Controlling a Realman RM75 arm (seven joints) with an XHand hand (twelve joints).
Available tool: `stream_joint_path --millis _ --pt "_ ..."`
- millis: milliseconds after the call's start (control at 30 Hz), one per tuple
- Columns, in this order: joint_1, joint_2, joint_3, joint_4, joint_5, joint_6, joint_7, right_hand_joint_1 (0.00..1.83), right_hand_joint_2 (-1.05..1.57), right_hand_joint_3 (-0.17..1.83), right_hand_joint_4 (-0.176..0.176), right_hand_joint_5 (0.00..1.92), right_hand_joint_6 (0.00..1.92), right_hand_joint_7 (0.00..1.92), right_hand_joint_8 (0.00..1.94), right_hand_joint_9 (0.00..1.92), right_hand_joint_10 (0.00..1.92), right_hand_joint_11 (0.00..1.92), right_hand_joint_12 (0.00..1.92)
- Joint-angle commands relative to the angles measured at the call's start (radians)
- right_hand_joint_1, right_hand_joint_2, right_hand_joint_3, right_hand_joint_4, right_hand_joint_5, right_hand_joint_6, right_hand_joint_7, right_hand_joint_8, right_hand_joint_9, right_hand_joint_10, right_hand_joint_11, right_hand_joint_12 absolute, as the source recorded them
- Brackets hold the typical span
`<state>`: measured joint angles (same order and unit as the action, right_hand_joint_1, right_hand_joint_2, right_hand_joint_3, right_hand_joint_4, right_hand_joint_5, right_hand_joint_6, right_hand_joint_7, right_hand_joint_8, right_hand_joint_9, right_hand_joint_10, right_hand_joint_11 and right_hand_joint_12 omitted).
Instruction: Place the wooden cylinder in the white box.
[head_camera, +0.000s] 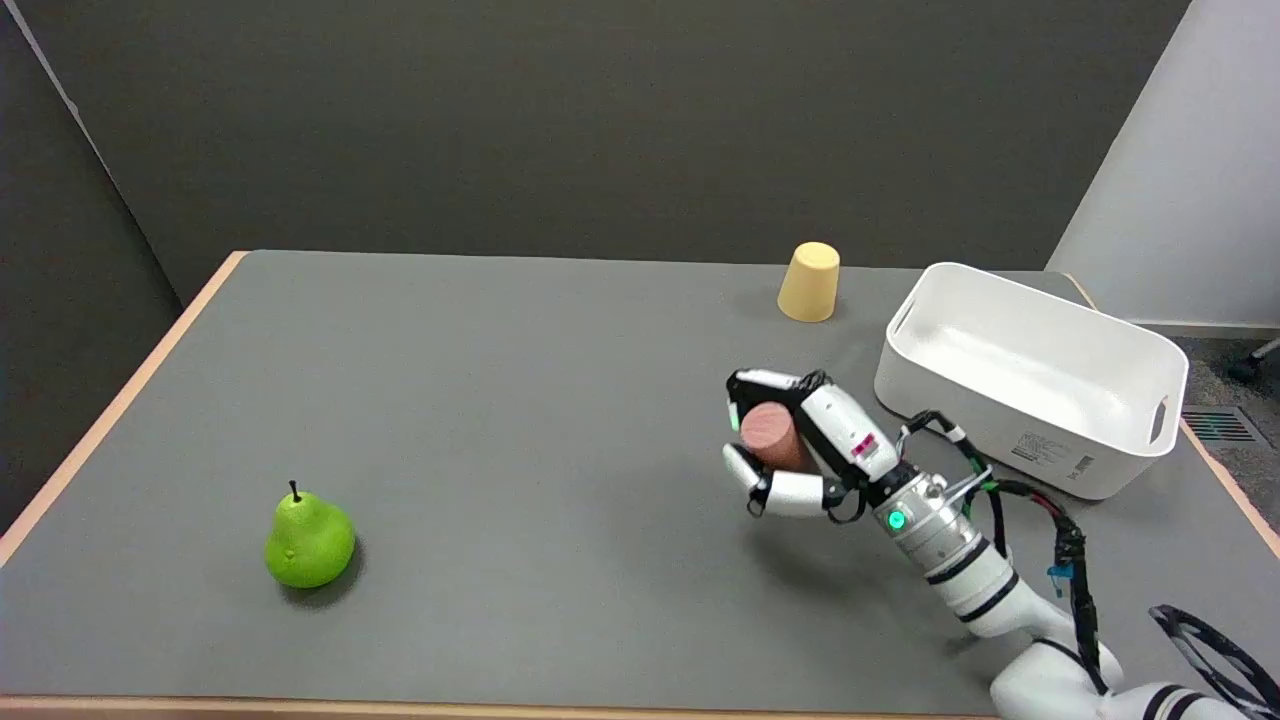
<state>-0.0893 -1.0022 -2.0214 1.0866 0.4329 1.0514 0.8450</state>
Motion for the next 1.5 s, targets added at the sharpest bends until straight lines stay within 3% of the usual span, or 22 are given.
stream_joint_path --millis 33,500,933,1167,1500 --pt "0.093 0.021 0.185 0.064 -0.009 -0.042 -0.033 0.86 0.91 1.03 0.011 0.65 1.92 0.67 1.94 1.03 1.92 1.01 1.92" --pt "0.265 0.123 0.262 0.170 -0.010 -0.222 -0.125 0.87 0.90 1.04 0.008 0.66 1.92 0.69 1.94 1.07 1.92 1.05 1.92" --pt "0.232 0.183 0.469 0.146 -0.007 -0.429 -0.215 0.87 0.89 1.05 0.009 0.66 1.92 0.69 1.94 1.06 1.92 1.04 1.92" --pt "0.217 0.222 0.496 0.015 -0.004 -0.471 -0.215 0.87 0.89 1.06 0.010 0.67 1.92 0.69 1.94 1.07 1.92 1.05 1.92" --pt "0.216 0.205 0.457 -0.238 0.058 -0.456 -0.215 0.87 0.89 1.06 0.010 0.67 1.92 0.69 1.94 1.07 1.92 1.05 1.92"
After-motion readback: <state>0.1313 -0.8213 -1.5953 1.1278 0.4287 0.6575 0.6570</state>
